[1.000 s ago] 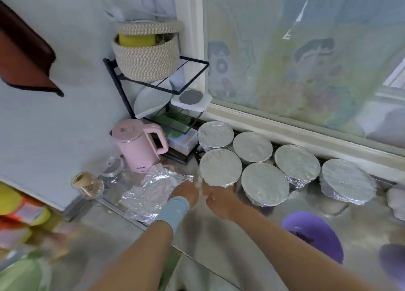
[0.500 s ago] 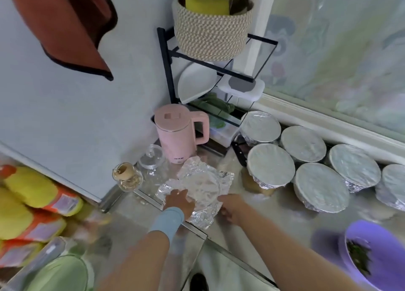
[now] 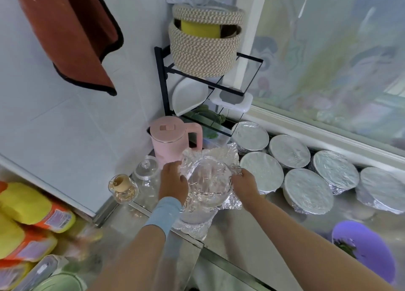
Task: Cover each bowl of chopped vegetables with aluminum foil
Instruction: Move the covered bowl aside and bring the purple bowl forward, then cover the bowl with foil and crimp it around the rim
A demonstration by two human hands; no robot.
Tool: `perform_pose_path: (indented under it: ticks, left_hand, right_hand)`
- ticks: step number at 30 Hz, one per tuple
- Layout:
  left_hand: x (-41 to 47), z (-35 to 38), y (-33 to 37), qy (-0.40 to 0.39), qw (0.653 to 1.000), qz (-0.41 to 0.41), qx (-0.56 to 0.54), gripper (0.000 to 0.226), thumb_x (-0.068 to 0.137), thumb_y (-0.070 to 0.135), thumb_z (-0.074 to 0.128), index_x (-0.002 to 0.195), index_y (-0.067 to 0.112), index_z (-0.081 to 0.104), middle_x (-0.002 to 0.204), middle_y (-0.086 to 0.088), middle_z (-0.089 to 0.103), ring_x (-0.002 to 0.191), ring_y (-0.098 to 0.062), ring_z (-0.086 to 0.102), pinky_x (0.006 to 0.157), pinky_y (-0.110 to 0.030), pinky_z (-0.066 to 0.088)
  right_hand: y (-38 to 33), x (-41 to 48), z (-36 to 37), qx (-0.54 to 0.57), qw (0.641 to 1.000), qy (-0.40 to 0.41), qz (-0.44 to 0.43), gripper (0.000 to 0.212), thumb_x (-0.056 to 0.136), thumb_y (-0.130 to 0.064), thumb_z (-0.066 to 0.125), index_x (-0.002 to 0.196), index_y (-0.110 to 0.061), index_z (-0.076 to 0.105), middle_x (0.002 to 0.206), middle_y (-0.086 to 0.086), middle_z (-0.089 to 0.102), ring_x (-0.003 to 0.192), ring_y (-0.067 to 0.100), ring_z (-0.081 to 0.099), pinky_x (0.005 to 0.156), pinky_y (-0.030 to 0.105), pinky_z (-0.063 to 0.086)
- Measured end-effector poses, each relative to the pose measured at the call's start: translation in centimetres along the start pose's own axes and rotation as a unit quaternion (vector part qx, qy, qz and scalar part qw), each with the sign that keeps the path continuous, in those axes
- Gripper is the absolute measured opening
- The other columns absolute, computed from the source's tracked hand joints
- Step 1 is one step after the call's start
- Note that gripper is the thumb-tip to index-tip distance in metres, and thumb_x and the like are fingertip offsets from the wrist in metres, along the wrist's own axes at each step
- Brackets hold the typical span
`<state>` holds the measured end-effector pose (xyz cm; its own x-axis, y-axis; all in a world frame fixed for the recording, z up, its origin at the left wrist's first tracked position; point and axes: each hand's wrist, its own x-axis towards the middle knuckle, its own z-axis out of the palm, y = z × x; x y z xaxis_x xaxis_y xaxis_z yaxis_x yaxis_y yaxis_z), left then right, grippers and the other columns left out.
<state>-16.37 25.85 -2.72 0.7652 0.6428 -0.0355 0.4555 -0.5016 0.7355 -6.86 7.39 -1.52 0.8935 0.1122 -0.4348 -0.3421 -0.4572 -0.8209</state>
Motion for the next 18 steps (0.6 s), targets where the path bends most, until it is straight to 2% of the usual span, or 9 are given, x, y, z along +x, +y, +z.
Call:
perform_pose_path:
  ticks: [2,4,5,7,8,10,12,14,18]
  left_hand:
    - [0.1,0.3,1.3,-0.002,1.000,0.014,0.015,0.053,0.091,0.015,0.055,0.141,0.018,0.038,0.141,-0.004,0.040,0.130,-0.024,0.037,0.108,-0.040,0.036]
    - [0.3,0.8,3.3,-0.063,0.998,-0.018,-0.011,0.063,0.090,0.028,0.056,0.147,0.020,0.030,0.144,-0.004,0.039,0.123,-0.026,0.046,0.100,-0.040,0.047]
    - [0.5,1.5,4.2,-0.100,0.993,-0.042,-0.051,0.064,0.090,0.031,0.056,0.147,0.021,0.029,0.143,-0.002,0.042,0.111,-0.023,0.055,0.085,-0.033,0.055]
    - [0.1,2.6,6.7,-0.169,0.977,-0.064,-0.110,0.051,0.090,0.028,0.060,0.136,0.014,0.044,0.123,0.003,0.058,0.080,-0.013,0.062,0.057,-0.016,0.052]
    - [-0.1,3.5,7.6,-0.190,0.975,-0.051,-0.107,0.041,0.088,0.025,0.063,0.126,0.011,0.054,0.109,0.003,0.065,0.072,-0.010,0.062,0.055,-0.016,0.050]
    - [-0.9,5.5,9.9,-0.224,0.968,-0.028,-0.107,0.033,0.080,0.027,0.072,0.108,0.014,0.062,0.092,0.003,0.069,0.074,-0.012,0.065,0.063,-0.023,0.055]
    - [-2.0,7.7,12.3,-0.253,0.960,-0.032,-0.112,0.024,0.076,0.029,0.074,0.091,0.015,0.061,0.086,-0.001,0.067,0.072,-0.018,0.067,0.064,-0.034,0.060]
    - [-3.7,10.0,15.1,-0.264,0.960,-0.014,-0.089,0.027,0.083,0.027,0.070,0.073,0.014,0.048,0.072,-0.006,0.054,0.063,-0.022,0.060,0.061,-0.041,0.060]
    - [-7.7,15.5,19.5,-0.286,0.957,0.001,-0.048,0.032,0.084,0.029,0.068,0.070,0.015,0.042,0.066,-0.005,0.045,0.058,-0.022,0.056,0.063,-0.037,0.059]
  right_hand:
    - [-0.6,0.2,-1.9,0.010,1.000,0.015,-0.001,0.018,0.085,-0.010,0.051,0.092,-0.001,0.064,0.065,0.006,0.053,0.059,0.018,0.042,0.054,0.031,0.034]
    - [-0.5,0.4,-4.1,0.022,0.999,0.038,0.003,0.020,0.087,-0.017,0.056,0.092,0.000,0.065,0.061,0.004,0.052,0.056,0.017,0.042,0.053,0.031,0.035]
    - [-0.4,0.3,-5.4,0.036,0.998,0.053,0.006,0.020,0.087,-0.017,0.056,0.091,0.000,0.065,0.061,0.004,0.053,0.055,0.018,0.043,0.052,0.029,0.035]
    - [0.1,0.0,-8.6,0.050,0.995,0.085,0.009,0.017,0.089,-0.015,0.052,0.086,-0.002,0.064,0.062,0.006,0.054,0.052,0.019,0.044,0.049,0.025,0.035]
    - [0.6,-0.1,-10.3,0.049,0.994,0.101,0.012,0.016,0.090,-0.014,0.051,0.084,-0.005,0.063,0.061,0.005,0.053,0.050,0.018,0.043,0.047,0.024,0.034]
    - [2.1,-0.1,-13.9,0.047,0.991,0.124,0.020,0.018,0.090,-0.015,0.049,0.079,-0.008,0.062,0.061,0.005,0.053,0.049,0.018,0.043,0.046,0.023,0.033]
    - [3.9,-0.1,-17.6,0.043,0.989,0.136,0.026,0.019,0.088,-0.013,0.049,0.074,-0.007,0.061,0.058,0.005,0.055,0.045,0.017,0.043,0.043,0.022,0.033]
    - [5.7,-0.2,-21.4,0.021,0.988,0.151,0.030,0.019,0.087,-0.010,0.049,0.071,-0.007,0.059,0.054,0.004,0.054,0.043,0.018,0.044,0.042,0.022,0.034]
    - [9.9,-0.5,-29.0,-0.024,0.983,0.176,0.041,0.010,0.090,-0.012,0.050,0.082,-0.012,0.054,0.069,0.004,0.056,0.058,0.019,0.050,0.050,0.025,0.038]
